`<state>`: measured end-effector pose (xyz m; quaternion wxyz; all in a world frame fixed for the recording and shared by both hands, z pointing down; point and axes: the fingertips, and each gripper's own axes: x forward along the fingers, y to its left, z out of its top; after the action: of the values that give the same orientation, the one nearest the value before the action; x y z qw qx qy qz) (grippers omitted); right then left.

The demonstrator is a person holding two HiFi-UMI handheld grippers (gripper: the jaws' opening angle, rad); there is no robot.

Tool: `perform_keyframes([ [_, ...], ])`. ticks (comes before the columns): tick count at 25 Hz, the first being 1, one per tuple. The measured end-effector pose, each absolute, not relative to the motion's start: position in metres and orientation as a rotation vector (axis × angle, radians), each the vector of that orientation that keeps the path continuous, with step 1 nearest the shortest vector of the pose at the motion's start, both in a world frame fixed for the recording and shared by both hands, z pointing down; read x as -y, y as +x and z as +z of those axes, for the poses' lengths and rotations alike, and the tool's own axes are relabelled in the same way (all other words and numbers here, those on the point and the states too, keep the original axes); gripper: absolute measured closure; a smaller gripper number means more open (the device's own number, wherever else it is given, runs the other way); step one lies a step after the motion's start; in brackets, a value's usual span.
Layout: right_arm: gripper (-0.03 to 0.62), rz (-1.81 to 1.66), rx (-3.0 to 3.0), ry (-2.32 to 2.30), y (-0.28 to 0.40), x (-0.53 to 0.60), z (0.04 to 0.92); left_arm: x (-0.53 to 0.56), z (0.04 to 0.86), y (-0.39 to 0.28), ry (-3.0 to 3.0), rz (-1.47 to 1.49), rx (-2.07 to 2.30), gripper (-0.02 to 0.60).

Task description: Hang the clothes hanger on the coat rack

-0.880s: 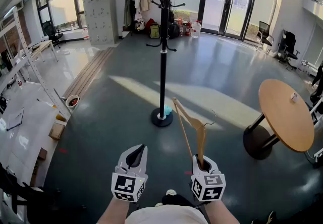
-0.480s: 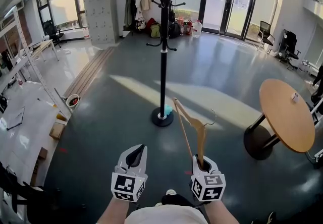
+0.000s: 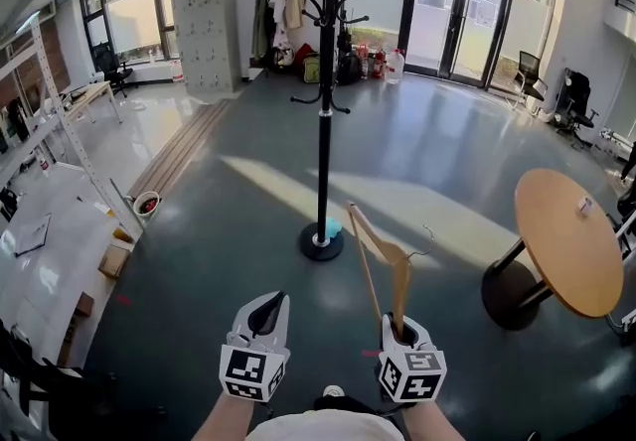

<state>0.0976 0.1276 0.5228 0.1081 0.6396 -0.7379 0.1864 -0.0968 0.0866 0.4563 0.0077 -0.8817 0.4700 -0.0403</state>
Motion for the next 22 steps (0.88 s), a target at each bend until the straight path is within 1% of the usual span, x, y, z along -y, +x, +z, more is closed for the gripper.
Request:
perform_keyframes([
  [12, 0.549, 0.527, 2.208, 1.83, 0.162, -0.075, 0.505, -0.042, 0.438, -0.052, -2.696, -0.119, -1.561, 0.581],
  [22, 0.549, 0.553, 2.195, 1.836, 0.195, -0.014, 0.511, 0.006, 0.454, -0.042, -2.684, -0.16, -1.617, 0.581],
])
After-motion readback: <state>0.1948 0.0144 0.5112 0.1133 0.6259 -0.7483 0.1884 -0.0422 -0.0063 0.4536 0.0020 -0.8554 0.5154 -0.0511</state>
